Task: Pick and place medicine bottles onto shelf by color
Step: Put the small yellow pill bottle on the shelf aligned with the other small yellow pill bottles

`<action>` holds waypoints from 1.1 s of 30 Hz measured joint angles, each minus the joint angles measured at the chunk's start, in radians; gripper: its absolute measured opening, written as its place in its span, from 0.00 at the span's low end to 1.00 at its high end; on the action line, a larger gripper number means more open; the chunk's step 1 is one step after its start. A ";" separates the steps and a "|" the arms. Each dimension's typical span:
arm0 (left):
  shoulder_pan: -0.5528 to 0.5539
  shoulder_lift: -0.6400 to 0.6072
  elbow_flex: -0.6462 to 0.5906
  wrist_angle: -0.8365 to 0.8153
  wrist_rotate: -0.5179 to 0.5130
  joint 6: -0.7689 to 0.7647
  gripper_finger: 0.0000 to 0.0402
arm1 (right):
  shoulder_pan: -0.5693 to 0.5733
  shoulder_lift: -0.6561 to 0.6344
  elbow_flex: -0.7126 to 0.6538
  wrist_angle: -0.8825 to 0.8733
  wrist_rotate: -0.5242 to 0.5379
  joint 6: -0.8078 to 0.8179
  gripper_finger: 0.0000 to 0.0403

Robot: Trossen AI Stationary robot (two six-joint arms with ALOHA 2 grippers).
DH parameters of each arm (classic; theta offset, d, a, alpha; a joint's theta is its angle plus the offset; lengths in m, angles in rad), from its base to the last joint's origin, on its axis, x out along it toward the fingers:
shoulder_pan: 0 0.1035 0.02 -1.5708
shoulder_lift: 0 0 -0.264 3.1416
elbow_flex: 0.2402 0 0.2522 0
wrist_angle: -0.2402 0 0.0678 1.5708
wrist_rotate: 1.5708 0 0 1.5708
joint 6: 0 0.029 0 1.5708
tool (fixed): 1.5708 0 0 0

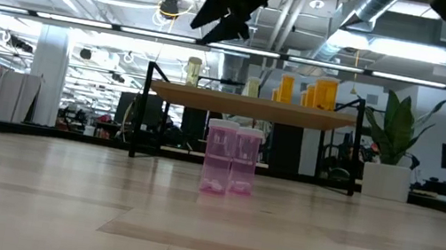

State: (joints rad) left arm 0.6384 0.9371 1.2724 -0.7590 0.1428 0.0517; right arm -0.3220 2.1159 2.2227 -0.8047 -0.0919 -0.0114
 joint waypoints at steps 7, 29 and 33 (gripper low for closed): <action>0.000 0.006 -0.016 0.046 0.000 -0.035 0.63 | 0.017 0.000 -0.002 -0.003 0.049 -0.177 0.88; 0.000 0.012 -0.017 0.078 -0.044 -0.038 0.63 | -0.046 0.000 -0.116 0.111 -0.022 -0.200 0.81; 0.000 0.012 -0.016 0.078 -0.050 -0.035 0.63 | -0.052 0.020 -0.112 0.136 -0.053 -0.200 0.79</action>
State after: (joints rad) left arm 0.6384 0.9493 1.2560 -0.6815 0.0925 0.0163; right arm -0.3744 2.1355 2.1105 -0.6687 -0.1448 -0.2115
